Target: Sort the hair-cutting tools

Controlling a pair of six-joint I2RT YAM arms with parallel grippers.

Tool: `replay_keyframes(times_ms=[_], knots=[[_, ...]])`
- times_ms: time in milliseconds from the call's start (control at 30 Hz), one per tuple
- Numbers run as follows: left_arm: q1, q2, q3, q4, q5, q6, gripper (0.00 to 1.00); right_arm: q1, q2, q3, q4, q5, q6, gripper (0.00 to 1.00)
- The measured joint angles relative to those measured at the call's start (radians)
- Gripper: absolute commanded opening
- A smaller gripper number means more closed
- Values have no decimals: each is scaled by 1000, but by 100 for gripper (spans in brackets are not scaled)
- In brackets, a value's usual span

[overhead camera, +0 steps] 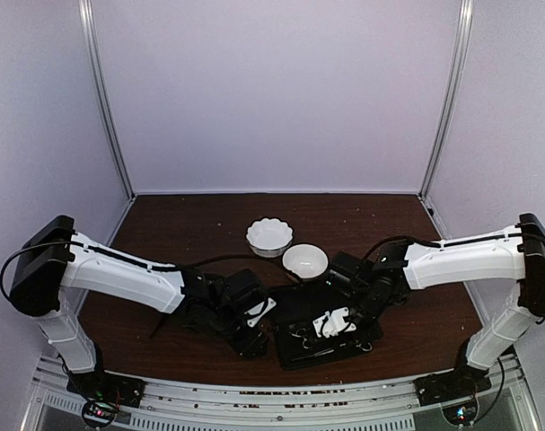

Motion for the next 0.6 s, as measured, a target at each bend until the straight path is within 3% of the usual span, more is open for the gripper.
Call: replay_keyframes(times_ms=[467, 600], knots=[[0, 25, 20, 35, -5, -14, 56, -105, -69, -136, -3, 10, 1, 32], [0, 34, 20, 41, -5, -17, 56, -105, -69, -147, 6, 13, 4, 27]])
